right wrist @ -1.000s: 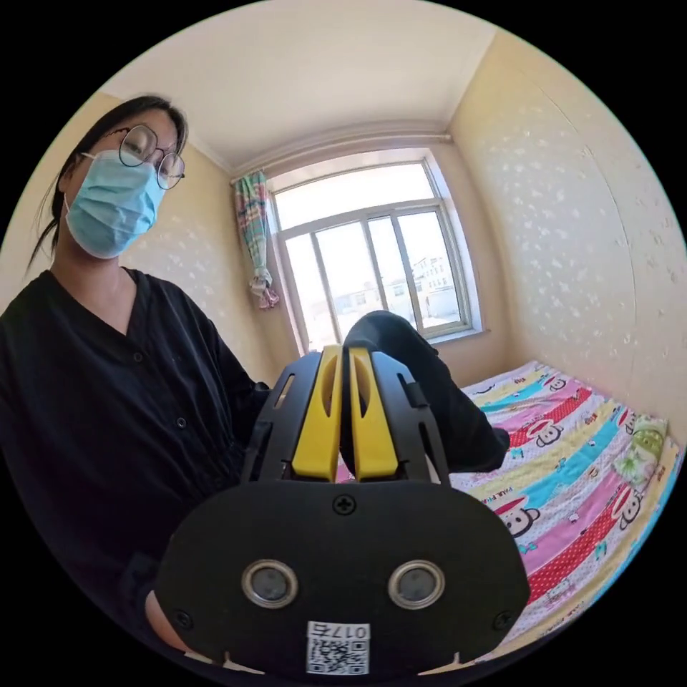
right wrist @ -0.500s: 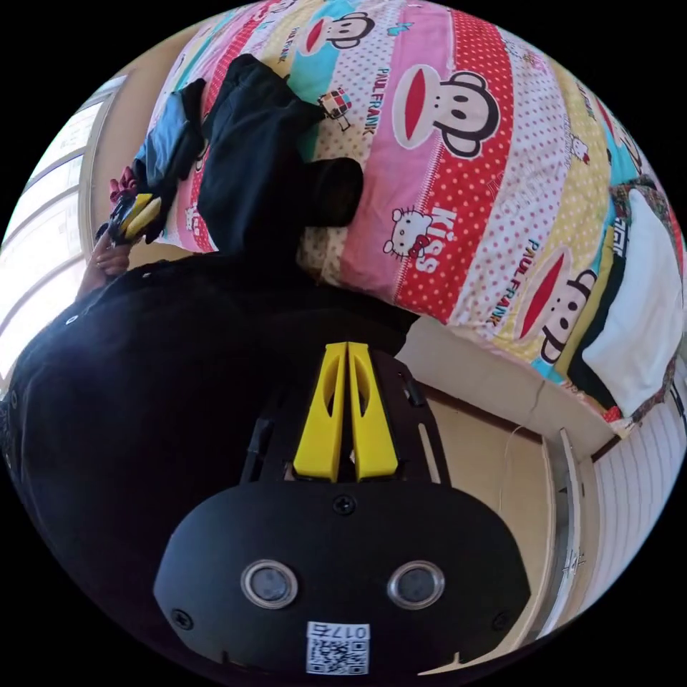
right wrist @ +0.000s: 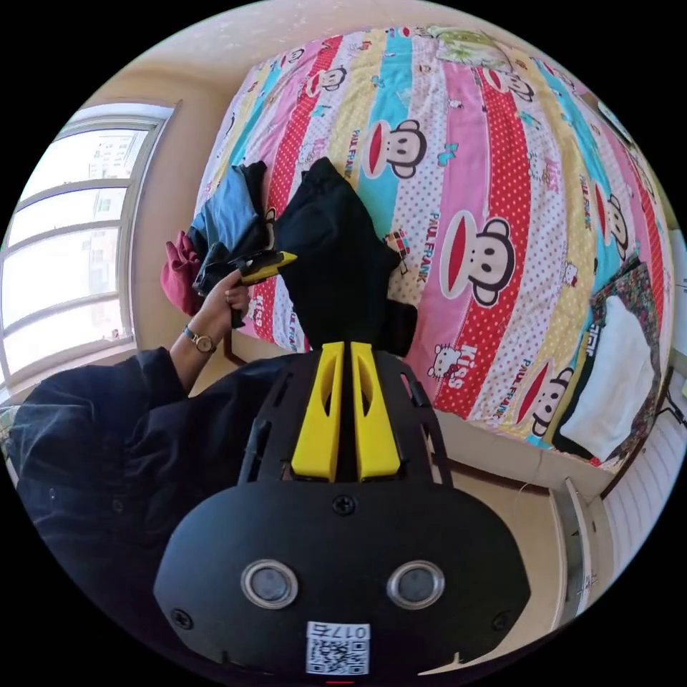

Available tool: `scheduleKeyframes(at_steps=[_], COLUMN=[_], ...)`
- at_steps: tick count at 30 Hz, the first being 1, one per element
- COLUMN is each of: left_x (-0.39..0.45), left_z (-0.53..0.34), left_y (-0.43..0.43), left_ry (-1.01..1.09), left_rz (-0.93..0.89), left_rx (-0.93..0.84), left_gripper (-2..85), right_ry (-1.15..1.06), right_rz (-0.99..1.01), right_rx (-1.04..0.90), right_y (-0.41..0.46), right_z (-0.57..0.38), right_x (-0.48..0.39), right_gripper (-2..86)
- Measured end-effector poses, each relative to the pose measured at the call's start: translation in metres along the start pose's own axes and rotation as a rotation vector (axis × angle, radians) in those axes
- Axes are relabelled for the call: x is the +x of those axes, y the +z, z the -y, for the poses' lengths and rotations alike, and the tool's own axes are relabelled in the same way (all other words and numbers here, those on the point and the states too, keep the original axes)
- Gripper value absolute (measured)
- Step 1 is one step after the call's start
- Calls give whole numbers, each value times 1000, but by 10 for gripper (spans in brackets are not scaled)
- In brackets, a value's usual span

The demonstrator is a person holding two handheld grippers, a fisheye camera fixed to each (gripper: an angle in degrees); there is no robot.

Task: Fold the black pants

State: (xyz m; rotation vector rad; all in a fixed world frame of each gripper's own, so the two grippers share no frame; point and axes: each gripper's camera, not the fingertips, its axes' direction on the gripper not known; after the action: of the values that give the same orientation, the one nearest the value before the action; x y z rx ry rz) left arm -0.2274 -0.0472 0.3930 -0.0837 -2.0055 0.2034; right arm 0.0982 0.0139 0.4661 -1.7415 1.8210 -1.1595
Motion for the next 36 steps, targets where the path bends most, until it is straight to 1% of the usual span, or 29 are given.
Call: scheduleKeyframes(at_steps=[2, 3, 4, 5, 6, 7, 8, 9, 10, 11, 13, 16, 18, 20, 22, 24, 26, 27, 28, 29, 31, 32, 34, 35, 36], left_x=[50, 58, 70, 71, 65, 41, 16, 6, -6, -17, -36, -70, -92, -120, -130, -127, -112, -110, -110, -117, -139, -154, -170, -174, -173], left_z=[5, 7, 11, 18, 22, 27, 23, 20, 15, 9, -3, -19, -19, -7, 9, 27, 48, 53, 61, 69, 73, 68, 53, 37, 28], left_y=[32, 41, 65, 97, 116, 153, 172, 172, 160, 142, 109, 41, 0, -42, -53, -48, -24, -16, 2, 21, 52, 72, 98, 107, 107], left_ry=[241, 296, 397, 457, 444, 326, 216, 188, 187, 199, 199, 196, 162, 92, 68, 105, 177, 185, 184, 150, 60, 23, -2, 4, 18], left_rz=[34, 46, 73, 122, 147, 198, 198, 169, 63, -29, -81, -89, -50, 27, 43, 34, 97, 127, 196, 267, 306, 249, 168, 144, 146], left_rx=[-69, -95, -180, -337, -454, -729, -888, -887, -822, -758, -674, -498, -390, -264, -232, -231, -232, -230, -226, -225, -248, -265, -293, -269, -236], left_gripper=[41, 41, 41, 40, 39, 36, 29, 25, 11, 3, 0, 5, 16, 56, 83, 99, 103, 105, 115, 123, 124, 111, 67, 61, 58], right_ry=[-3, 11, 22, 27, 42, 57, 72, 112, 141, 147, 154, 166, 146, 102, 22, -45, -116, -144, -174, -184, -233, -245, -275, -287, -302], right_rz=[-59, -115, -166, -186, -212, -211, -204, -184, -154, -134, -60, -12, -9, -48, -154, -221, -291, -355, -402, -428, -552, -586, -736, -754, -772], right_rx=[52, 97, 133, 143, 130, 63, 13, -90, -158, -173, -190, -181, -156, -126, -62, -23, -64, -122, -176, -209, -326, -360, -484, -482, -436], right_y=[-9, -14, -15, -14, -8, 6, 15, 37, 55, 63, 86, 109, 120, 130, 146, 165, 194, 217, 239, 250, 280, 285, 287, 282, 266], right_z=[13, 19, 25, 28, 34, 44, 48, 56, 60, 61, 66, 81, 98, 121, 155, 179, 200, 211, 217, 219, 220, 220, 220, 218, 209], right_x=[-21, -32, -40, -43, -47, -46, -45, -40, -37, -37, -39, -44, -51, -61, -76, -84, -87, -85, -82, -79, -72, -71, -76, -77, -77], right_gripper=[25, 28, 30, 32, 35, 40, 43, 50, 56, 59, 69, 90, 102, 110, 121, 133, 149, 154, 155, 153, 133, 125, 84, 72, 64])
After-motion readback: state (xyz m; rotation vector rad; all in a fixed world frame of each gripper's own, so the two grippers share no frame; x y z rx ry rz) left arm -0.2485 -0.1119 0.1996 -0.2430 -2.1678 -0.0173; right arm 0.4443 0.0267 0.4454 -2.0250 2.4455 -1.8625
